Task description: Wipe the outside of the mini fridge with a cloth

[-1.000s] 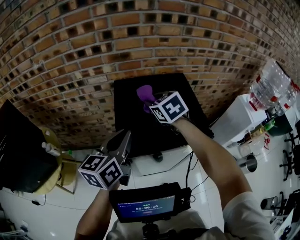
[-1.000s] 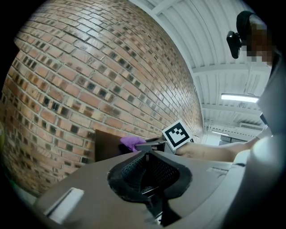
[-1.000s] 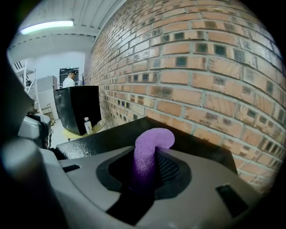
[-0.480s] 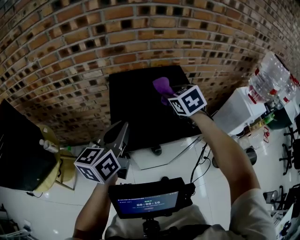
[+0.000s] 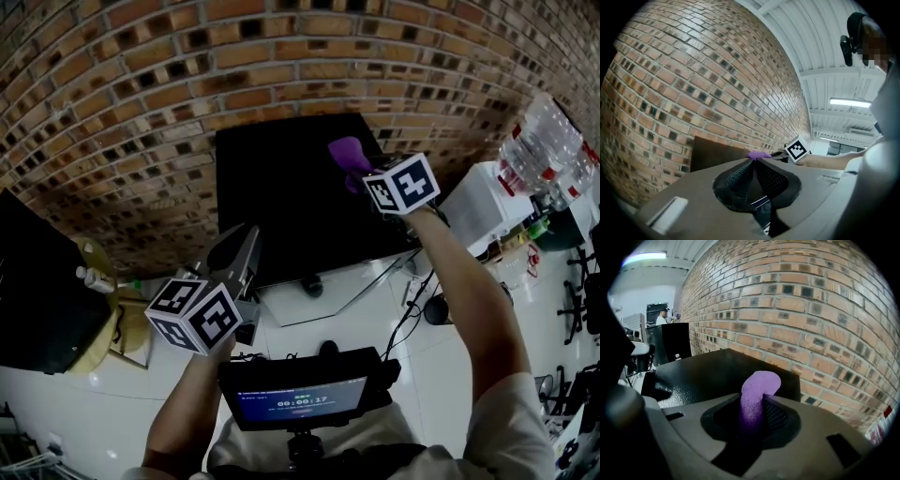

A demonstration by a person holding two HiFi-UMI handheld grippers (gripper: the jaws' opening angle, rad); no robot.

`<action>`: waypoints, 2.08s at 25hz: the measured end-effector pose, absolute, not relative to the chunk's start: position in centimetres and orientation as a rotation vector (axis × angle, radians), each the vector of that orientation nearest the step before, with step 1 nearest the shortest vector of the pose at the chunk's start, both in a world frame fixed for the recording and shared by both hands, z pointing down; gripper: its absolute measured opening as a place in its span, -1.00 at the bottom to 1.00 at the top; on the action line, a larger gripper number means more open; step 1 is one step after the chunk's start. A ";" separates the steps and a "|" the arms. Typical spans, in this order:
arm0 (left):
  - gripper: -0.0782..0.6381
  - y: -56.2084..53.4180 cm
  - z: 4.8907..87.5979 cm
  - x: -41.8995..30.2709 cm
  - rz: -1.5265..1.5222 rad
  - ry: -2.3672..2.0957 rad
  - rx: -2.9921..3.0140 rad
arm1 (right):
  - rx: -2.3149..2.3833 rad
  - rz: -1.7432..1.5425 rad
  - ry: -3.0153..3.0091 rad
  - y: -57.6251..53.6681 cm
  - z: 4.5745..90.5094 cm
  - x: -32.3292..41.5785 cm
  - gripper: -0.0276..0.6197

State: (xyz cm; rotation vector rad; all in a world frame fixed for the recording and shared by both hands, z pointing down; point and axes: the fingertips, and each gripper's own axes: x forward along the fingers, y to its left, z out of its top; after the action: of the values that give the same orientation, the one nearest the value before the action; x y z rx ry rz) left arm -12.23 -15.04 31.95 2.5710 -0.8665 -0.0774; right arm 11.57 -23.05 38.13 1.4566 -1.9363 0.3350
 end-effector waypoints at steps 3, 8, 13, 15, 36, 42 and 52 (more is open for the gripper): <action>-0.70 -14.9 32.0 -12.0 -0.074 -0.858 2.573 | 1.469 0.345 -1.928 -22.6 38.1 12.5 -0.55; -0.70 -14.6 32.1 -11.7 -0.071 -0.846 2.571 | 1.497 0.362 -1.909 -21.9 38.1 14.0 -0.54; -0.70 -14.3 32.2 -11.7 -0.069 -0.847 2.573 | 1.517 0.373 -1.902 -21.3 38.2 14.9 -0.54; -0.70 -14.2 32.1 -11.7 -0.069 -0.849 2.573 | 1.521 0.376 -1.900 -21.1 38.2 15.3 -0.54; -0.70 -12.6 32.4 -8.0 -0.068 -0.927 2.552 | 1.599 0.335 -1.871 -19.0 37.0 21.7 -0.54; -0.70 -12.4 32.3 -7.0 -0.094 -0.979 2.525 | 1.592 0.321 -1.987 -18.9 35.0 21.2 -0.54; -0.70 -12.7 30.8 -10.3 -0.135 -0.969 2.514 | 1.514 0.259 -2.124 -18.0 32.5 13.7 -0.54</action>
State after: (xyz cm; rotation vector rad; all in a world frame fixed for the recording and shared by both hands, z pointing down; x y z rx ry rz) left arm -10.28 -12.73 30.83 2.5139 -0.9687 -0.1346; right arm 13.68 -17.98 32.48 1.5137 -2.1244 0.2589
